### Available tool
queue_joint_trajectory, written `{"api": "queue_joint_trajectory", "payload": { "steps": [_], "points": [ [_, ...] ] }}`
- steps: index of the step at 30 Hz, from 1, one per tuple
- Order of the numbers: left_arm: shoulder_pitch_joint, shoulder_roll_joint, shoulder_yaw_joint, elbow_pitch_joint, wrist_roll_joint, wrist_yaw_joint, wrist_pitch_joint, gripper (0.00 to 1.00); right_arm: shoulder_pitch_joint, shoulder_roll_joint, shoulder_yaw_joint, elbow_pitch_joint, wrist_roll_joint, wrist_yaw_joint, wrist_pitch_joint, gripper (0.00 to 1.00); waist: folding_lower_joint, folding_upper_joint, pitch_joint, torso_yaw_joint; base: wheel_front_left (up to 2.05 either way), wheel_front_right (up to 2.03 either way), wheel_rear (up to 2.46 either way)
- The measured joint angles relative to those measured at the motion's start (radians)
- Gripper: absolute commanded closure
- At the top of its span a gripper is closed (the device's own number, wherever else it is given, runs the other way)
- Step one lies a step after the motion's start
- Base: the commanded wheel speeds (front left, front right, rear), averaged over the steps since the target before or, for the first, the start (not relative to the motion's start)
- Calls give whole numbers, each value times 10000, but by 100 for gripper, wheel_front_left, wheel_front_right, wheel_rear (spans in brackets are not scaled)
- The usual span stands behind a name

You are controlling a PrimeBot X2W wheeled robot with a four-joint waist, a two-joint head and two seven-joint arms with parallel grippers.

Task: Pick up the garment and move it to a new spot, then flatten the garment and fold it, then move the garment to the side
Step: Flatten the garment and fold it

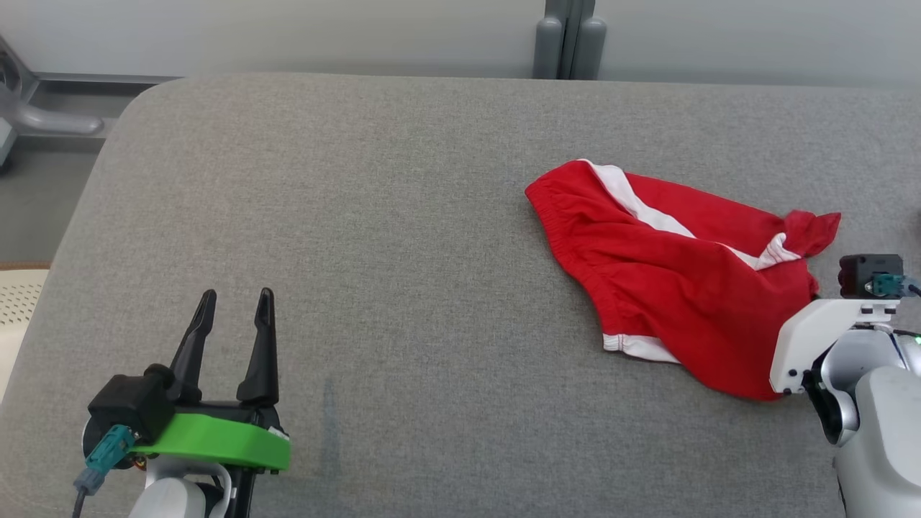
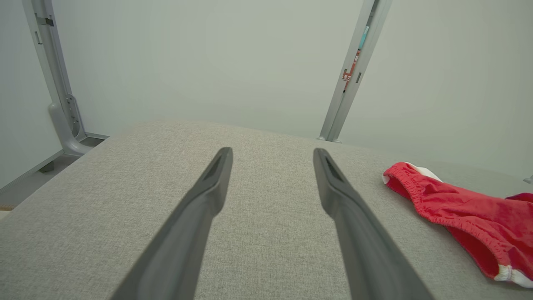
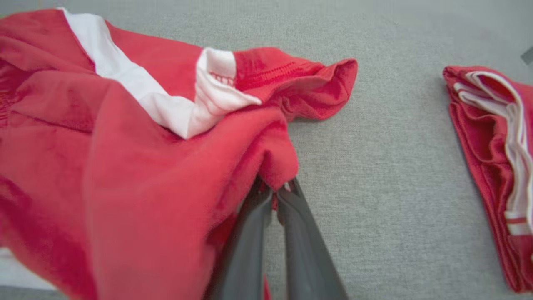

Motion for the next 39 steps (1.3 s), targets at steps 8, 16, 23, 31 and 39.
{"api": "queue_joint_trajectory", "payload": {
  "steps": [8,16,23,31,39],
  "points": [
    [180,8,90,-25,-23,46,0,0,613,545,203,-3235,-895,0,1760,100,0,0,-291,-156,0,0,0],
    [196,-25,23,-90,-33,58,0,0,1429,616,-318,-5919,-2075,0,4738,100,0,0,-362,-315,0,0,0],
    [153,-50,-38,-50,-36,2,0,0,1040,-815,-564,-5172,-2646,2,4888,0,0,0,-279,-116,0,0,0],
    [204,-38,-2,38,-36,-2,0,0,400,-431,-761,-4456,-2523,0,3101,0,0,0,-455,38,0,0,0],
    [369,-25,4,2,-36,35,0,0,593,251,-573,-5438,-2243,0,1179,0,0,0,-744,-22,0,0,0]
  ]
}}
